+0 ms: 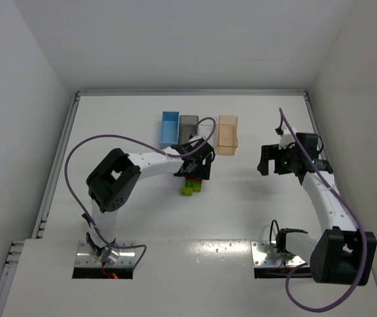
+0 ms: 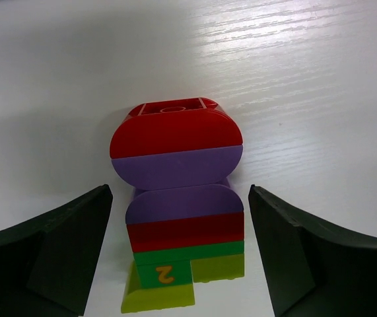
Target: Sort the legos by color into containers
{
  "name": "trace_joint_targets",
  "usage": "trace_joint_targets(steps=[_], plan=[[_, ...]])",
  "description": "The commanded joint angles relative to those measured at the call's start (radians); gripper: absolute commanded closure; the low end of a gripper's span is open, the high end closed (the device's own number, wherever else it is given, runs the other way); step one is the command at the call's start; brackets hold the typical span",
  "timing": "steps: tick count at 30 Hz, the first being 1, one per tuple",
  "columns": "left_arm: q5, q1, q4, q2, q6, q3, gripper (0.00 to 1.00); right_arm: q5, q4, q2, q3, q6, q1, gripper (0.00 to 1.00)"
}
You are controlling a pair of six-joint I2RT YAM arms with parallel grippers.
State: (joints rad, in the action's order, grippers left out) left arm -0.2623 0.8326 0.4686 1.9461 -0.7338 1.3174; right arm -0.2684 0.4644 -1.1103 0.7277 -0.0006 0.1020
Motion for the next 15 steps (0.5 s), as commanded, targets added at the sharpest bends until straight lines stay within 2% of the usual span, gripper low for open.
trace_joint_targets(steps=[1, 6, 13, 14, 15], plan=[[-0.018, 0.007, 0.001, -0.018, -0.022, 0.011, 0.1, 0.008, -0.033, -0.008, -0.002, -0.009, -0.004, 0.0], [-0.009, 0.007, -0.021, -0.047, -0.032, -0.046, 0.22, 0.008, -0.043, -0.008, -0.011, -0.009, -0.004, 0.0], [0.0, 0.007, -0.051, -0.078, -0.032, -0.11, 0.22, 0.008, -0.043, -0.017, -0.011, -0.009, -0.004, 0.0], [0.0, 0.007, -0.064, -0.087, -0.032, -0.119, 0.25, 0.008, -0.043, -0.017, -0.011, -0.009, -0.004, 0.0], [0.0, 0.007, -0.064, -0.087, -0.02, -0.119, 0.37, 0.008, -0.043, -0.017, -0.011, -0.009, -0.004, 0.0]])
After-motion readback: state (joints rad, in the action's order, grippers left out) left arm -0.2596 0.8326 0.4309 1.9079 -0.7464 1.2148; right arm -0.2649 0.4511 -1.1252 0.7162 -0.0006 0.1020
